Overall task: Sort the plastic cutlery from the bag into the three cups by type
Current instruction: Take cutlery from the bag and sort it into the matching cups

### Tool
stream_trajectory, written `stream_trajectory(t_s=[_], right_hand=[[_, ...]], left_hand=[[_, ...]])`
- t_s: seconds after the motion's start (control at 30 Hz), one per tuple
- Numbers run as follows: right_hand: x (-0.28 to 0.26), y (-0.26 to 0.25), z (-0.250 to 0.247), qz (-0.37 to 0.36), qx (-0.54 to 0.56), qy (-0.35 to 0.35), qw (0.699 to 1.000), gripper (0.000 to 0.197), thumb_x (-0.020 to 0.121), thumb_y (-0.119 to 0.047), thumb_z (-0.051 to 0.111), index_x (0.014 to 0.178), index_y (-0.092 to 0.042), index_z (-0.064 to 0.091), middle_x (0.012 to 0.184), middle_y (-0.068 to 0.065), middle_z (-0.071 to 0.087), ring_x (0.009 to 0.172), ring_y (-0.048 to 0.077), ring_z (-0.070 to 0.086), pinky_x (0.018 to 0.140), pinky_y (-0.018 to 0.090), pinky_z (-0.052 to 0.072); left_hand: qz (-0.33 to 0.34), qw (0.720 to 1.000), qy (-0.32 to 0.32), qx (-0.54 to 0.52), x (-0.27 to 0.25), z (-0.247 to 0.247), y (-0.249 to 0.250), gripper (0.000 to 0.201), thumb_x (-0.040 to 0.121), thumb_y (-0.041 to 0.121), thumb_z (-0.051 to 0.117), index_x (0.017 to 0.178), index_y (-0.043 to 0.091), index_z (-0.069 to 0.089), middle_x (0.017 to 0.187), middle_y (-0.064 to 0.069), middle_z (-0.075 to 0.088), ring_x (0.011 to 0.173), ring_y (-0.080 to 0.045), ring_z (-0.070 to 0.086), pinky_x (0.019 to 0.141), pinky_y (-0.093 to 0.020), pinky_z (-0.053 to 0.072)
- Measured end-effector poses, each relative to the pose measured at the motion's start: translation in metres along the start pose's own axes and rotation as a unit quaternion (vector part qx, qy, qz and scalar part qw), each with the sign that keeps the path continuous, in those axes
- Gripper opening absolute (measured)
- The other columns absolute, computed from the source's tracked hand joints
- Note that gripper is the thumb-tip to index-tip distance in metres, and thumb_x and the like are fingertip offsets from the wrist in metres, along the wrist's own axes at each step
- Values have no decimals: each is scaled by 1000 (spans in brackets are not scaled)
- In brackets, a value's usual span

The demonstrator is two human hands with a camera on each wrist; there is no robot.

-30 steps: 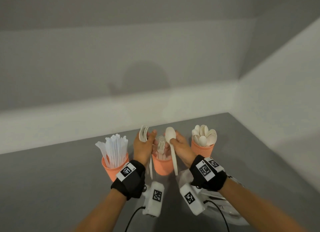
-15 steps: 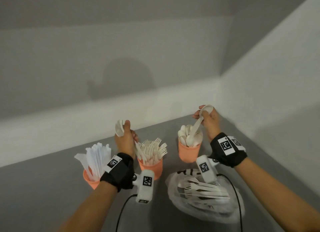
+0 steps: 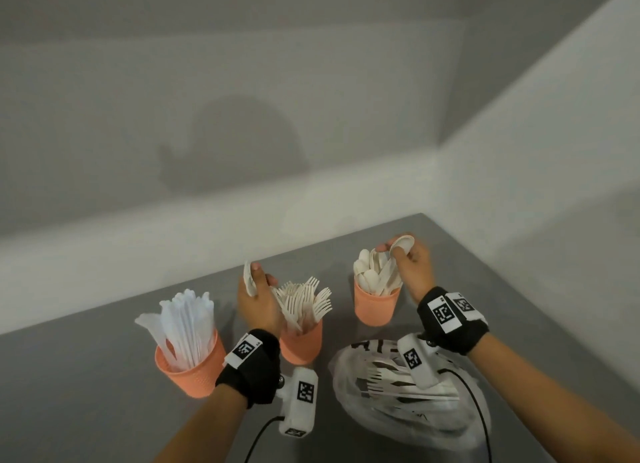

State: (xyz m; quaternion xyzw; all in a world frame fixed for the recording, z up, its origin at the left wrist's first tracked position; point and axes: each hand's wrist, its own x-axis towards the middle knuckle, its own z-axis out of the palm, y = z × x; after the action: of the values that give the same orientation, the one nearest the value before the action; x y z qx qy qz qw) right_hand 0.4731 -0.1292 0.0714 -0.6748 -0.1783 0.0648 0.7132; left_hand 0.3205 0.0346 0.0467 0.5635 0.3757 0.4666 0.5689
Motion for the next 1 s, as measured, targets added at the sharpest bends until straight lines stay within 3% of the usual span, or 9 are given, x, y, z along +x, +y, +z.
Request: stream_trajectory(t_s=[0.13,0.2,0.33,0.43,0.53,0.67,0.8,0.93,1.0], right_hand=[[-4,14,-2,17,-71,-17,997,25,86,9,44,79,-12,57,98,7,61,93,21,57,74,18,46],[-6,14,-2,10,-117,-25,993,19,85,9,46,80,-6,58,93,3,58,93,20,55,73,14,44],[-11,13,-6,-38,-217,-32,975,15,82,10,49,91,7,61,94,12,54,98,34,55,90,43,46],[-12,13,-6,-51,-270,-46,961,39,79,10,47,115,-3,54,117,10,53,109,25,52,98,38,43],[-14,10,-1,-153,-335,-83,926,50,73,11,47,121,-3,53,128,17,51,111,30,51,100,46,41],[-12,6,4,-181,-448,-123,867,57,73,-12,38,128,-3,52,145,20,37,140,33,26,117,44,16],[-13,8,8,-175,-530,-143,817,77,76,-50,15,130,-7,50,152,14,29,144,26,17,118,39,4],[-13,16,10,-150,-573,-153,791,85,78,-55,1,137,-7,40,153,12,29,144,23,18,118,39,4],[-13,18,10,-128,-586,-169,782,76,84,-49,5,140,-8,36,153,11,27,144,22,17,118,38,5]], left_hand=[[36,999,-17,29,-10,1,-8,39,99,34,37,87,2,55,74,-2,54,66,-10,49,62,-20,38],[43,998,-26,46,-11,0,-16,35,97,36,40,86,6,54,74,-1,53,68,-12,50,62,-21,39],[59,994,-61,74,-11,-3,-31,28,83,45,48,77,17,46,78,-13,51,72,-22,51,68,-37,43],[76,989,-87,96,-13,-7,-32,14,86,21,55,92,12,48,90,-15,53,81,-24,52,74,-37,42],[148,976,-103,124,-14,-9,-30,40,81,17,54,117,4,46,111,-8,50,101,-18,50,90,-30,40],[210,950,-156,171,-10,-9,-23,43,86,21,45,126,5,47,126,-5,44,112,-16,48,93,-23,37],[196,918,-193,286,-10,-11,-26,56,92,38,26,123,4,56,135,-12,50,125,-27,47,106,-34,36],[172,898,-213,344,-19,-14,-25,75,89,50,12,131,0,48,139,-16,48,131,-27,41,112,-35,28],[158,897,-221,348,-21,-13,-23,61,96,40,19,136,0,42,144,-16,42,135,-25,36,113,-30,23]])
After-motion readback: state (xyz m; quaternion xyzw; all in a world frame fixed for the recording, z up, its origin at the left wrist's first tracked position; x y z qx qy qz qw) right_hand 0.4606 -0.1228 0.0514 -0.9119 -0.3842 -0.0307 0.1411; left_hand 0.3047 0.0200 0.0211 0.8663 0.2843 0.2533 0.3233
